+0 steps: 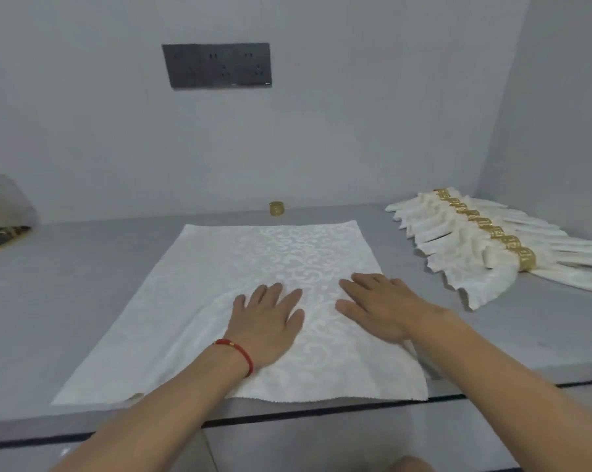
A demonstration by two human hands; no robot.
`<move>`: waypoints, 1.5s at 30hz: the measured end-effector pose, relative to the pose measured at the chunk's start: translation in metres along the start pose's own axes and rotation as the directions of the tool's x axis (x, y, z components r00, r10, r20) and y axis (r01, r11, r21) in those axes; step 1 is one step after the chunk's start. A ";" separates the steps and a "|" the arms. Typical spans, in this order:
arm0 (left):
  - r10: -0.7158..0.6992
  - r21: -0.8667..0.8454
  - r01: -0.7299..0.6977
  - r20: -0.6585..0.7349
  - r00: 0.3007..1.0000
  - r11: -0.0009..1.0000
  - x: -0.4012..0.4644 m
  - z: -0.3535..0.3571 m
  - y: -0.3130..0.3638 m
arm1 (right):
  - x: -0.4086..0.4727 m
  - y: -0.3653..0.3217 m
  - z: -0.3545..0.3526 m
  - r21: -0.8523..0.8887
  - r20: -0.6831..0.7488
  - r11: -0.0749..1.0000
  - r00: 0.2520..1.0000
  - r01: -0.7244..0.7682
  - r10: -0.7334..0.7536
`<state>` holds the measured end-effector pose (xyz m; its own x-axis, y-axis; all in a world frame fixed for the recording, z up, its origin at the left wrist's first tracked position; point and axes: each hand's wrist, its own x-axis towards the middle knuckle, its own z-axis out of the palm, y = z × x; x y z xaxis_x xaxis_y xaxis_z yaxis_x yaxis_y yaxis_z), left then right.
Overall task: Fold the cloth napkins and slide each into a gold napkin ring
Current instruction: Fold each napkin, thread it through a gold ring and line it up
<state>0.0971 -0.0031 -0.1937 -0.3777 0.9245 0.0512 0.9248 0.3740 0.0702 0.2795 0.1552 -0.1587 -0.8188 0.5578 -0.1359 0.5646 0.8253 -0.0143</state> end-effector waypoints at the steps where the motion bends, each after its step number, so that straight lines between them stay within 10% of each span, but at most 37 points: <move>1: 0.055 -0.002 -0.055 0.035 0.998 0.998 -0.001 -0.003 -0.014 | -0.008 -0.009 0.002 0.010 -0.022 1.000 0.999 -0.025 0.026; 8: 0.201 0.347 -0.188 -0.001 0.980 0.919 -0.027 -0.032 -0.055 | -0.066 -0.064 -0.006 -0.199 -0.165 0.979 0.986 -0.036 0.002; 18: 0.209 -0.116 -0.216 -0.072 0.975 0.970 -0.119 -0.010 -0.048 | -0.083 -0.065 0.026 0.053 0.035 0.987 0.987 0.152 -0.154; 25: 0.418 0.285 -0.381 -0.081 0.905 0.879 -0.145 -0.003 -0.073 | -0.091 -0.065 0.052 -0.384 -0.209 0.847 0.859 0.368 -0.468; 31: 0.443 0.067 -0.443 -0.286 0.850 0.894 -0.153 0.007 -0.087 | -0.089 -0.074 0.068 -0.181 -0.334 0.893 0.829 0.412 -0.449; 36: 0.037 -0.487 -0.254 -0.412 0.910 0.836 -0.169 -0.012 -0.067 | -0.111 -0.074 0.060 0.291 -0.431 0.877 0.871 0.382 -0.236; 39: -0.009 -0.512 -0.268 -0.475 0.880 0.816 -0.175 -0.033 -0.055 | -0.120 -0.080 0.040 0.453 -0.519 0.801 0.847 0.391 -0.120; 45: -0.099 -0.690 -0.152 -0.309 0.946 0.707 -0.140 -0.069 -0.062 | -0.098 -0.092 -0.009 0.677 -0.498 0.659 0.863 0.327 0.083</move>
<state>0.0895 -0.1607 -0.1363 -0.4627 0.8147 0.3494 0.6799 0.0733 0.7296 0.3064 0.0257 -0.1349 -0.7121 0.5938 0.3746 0.1749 0.6668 -0.7244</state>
